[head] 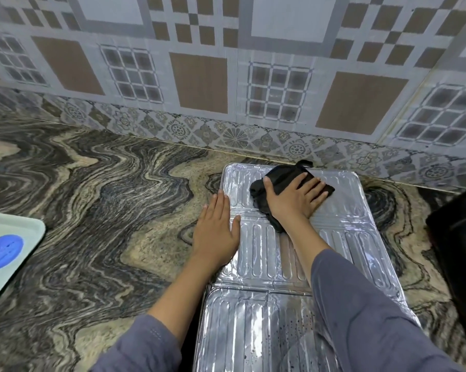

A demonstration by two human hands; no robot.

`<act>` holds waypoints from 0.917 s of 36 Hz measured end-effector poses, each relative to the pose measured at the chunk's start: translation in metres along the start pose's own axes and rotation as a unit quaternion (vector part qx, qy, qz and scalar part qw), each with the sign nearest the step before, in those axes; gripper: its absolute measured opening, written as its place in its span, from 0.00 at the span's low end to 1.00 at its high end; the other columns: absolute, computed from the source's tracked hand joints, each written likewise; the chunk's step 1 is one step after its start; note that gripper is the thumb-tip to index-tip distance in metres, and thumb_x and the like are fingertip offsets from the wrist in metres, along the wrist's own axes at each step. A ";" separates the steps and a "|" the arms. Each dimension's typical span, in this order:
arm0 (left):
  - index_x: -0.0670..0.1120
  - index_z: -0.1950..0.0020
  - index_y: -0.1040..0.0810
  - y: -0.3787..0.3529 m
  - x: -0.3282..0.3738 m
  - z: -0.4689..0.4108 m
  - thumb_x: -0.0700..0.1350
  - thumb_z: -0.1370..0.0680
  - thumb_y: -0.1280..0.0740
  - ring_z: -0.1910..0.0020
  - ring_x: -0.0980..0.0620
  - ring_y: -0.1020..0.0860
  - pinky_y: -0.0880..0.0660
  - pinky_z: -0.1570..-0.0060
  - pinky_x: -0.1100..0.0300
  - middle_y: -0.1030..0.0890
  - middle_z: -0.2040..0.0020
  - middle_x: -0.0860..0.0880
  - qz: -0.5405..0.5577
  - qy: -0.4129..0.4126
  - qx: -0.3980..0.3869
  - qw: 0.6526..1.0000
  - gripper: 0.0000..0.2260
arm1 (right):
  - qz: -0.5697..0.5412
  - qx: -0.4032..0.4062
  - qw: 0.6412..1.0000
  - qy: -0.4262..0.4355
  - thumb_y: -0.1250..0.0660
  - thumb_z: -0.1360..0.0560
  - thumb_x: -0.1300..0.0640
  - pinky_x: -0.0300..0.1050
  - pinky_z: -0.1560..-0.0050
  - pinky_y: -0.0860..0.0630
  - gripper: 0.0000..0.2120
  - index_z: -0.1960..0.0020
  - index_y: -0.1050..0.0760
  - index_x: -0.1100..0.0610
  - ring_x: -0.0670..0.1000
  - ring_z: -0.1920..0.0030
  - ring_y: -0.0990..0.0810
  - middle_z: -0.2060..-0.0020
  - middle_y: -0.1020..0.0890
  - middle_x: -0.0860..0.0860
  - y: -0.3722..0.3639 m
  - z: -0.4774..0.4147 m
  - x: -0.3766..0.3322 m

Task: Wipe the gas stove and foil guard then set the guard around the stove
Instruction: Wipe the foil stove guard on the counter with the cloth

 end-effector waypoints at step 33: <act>0.47 0.25 0.62 0.014 -0.024 0.055 0.51 0.19 0.57 0.26 0.57 0.65 0.66 0.28 0.59 0.63 0.24 0.52 0.035 0.029 -0.019 0.999 0.25 | 0.102 -0.050 0.962 0.247 0.56 0.26 0.30 0.62 0.28 0.68 0.43 0.24 0.62 0.58 0.62 0.25 0.65 0.25 0.60 0.62 -0.033 0.019 -0.089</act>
Point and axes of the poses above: each hand's wrist, its own z-axis away from the middle knuckle, its own y-axis out of the back of the hand, x = y × z, the point moved 8 cm from there along -z, towards the middle knuckle
